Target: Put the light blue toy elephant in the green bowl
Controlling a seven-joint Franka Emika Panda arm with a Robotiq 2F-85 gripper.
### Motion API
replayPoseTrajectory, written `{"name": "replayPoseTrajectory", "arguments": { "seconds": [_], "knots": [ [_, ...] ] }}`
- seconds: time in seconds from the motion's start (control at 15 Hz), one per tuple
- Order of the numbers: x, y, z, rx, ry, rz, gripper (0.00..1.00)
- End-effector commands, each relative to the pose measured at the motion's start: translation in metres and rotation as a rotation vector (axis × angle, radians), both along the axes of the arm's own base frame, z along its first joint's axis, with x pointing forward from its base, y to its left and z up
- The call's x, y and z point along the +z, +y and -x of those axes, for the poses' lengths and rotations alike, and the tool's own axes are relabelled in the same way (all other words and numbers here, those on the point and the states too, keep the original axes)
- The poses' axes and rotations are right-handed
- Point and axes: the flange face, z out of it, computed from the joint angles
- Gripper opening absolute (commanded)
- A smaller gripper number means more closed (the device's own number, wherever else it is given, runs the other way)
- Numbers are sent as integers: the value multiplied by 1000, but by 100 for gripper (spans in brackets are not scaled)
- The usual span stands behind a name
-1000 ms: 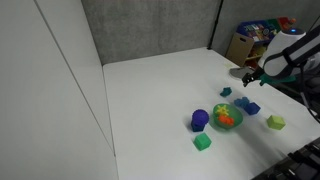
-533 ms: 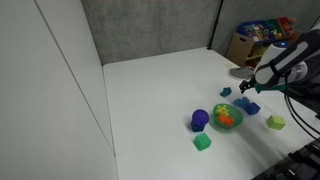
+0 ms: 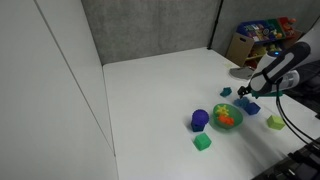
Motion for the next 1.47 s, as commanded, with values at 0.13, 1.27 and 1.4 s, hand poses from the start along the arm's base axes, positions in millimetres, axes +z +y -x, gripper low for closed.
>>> {"name": "replayPoseTrajectory", "arguments": {
  "seconds": [0.13,1.27,1.4],
  "knots": [
    [-18,-3,-5,-19,-30,2,100],
    [-45,9,-5,-98,-89,16,100],
    [-46,11,-7,-107,-92,16,100]
  ]
}}
